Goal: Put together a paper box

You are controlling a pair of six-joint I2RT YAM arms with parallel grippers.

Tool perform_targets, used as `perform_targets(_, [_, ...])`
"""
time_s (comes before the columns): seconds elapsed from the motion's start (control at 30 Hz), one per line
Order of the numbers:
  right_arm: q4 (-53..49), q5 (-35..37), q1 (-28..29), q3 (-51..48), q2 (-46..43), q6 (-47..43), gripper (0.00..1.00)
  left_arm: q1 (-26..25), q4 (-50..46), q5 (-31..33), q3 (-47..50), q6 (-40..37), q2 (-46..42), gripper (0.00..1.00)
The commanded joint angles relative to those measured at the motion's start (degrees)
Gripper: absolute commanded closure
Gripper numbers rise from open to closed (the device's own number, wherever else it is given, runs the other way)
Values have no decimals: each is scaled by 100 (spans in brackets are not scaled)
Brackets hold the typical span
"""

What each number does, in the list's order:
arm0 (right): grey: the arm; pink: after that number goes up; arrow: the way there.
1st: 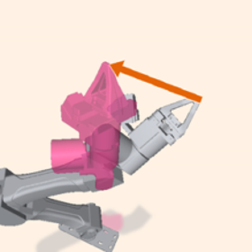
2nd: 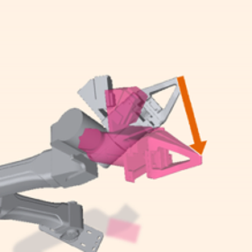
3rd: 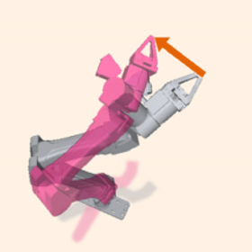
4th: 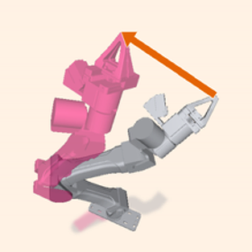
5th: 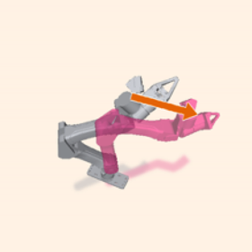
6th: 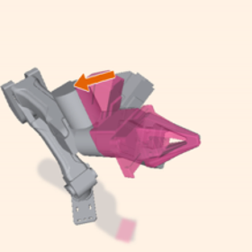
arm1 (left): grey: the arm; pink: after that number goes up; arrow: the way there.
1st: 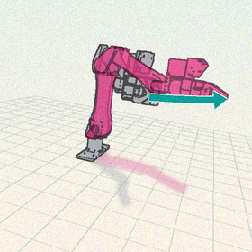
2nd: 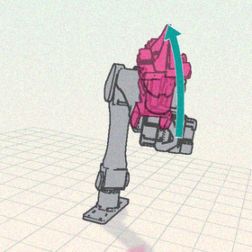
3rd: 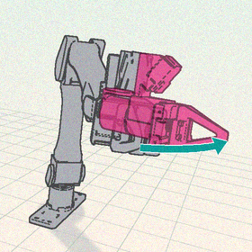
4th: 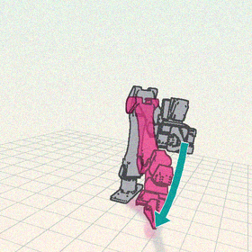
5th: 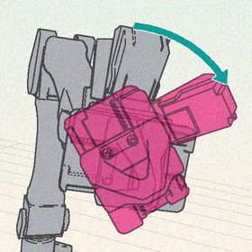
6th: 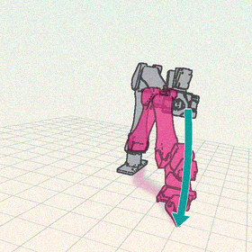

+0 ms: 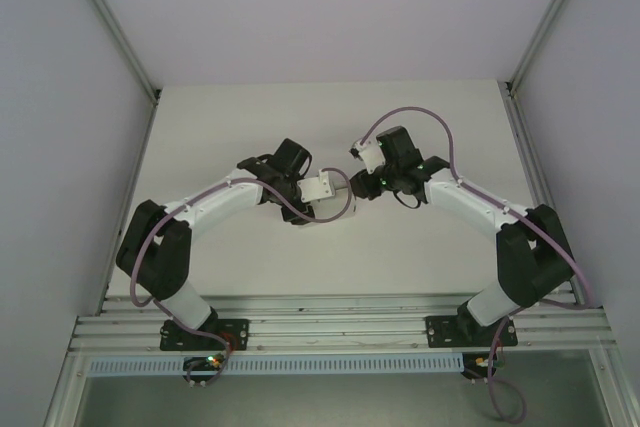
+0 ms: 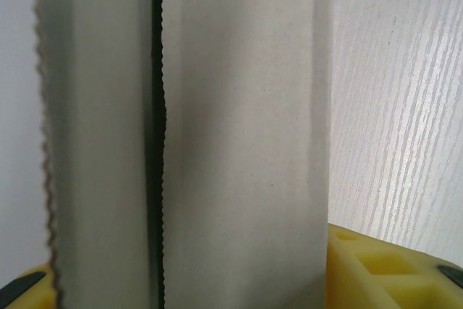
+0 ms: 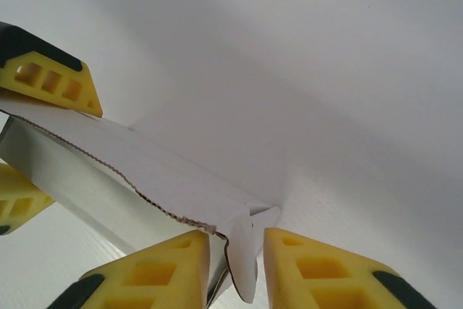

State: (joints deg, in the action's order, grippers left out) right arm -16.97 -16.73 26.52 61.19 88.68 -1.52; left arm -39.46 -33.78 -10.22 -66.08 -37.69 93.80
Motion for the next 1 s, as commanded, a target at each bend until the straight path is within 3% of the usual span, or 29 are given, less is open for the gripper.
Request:
perform_targets(0.0, [-24, -58, 23, 149, 23, 43, 82, -39, 21, -7, 8, -22, 66, 47])
perform_targets(0.23, [-141, -175, 129, 121, -237, 441, 93, -37, 156, 52, 19, 70, 59, 48])
perform_targets(0.47, [218, 761, 652, -388, -569, 1495, 97, -54, 341, 108, 61, 176, 90, 49])
perform_targets(0.6, [674, 1689, 803, -834, -768, 1955, 97, -76, 337, 116, 57, 180, 121, 49])
perform_targets(0.97, [1004, 2113, 1057, -1176, -818, 2658, 97, -84, 446, 55, 113, 248, 130, 51])
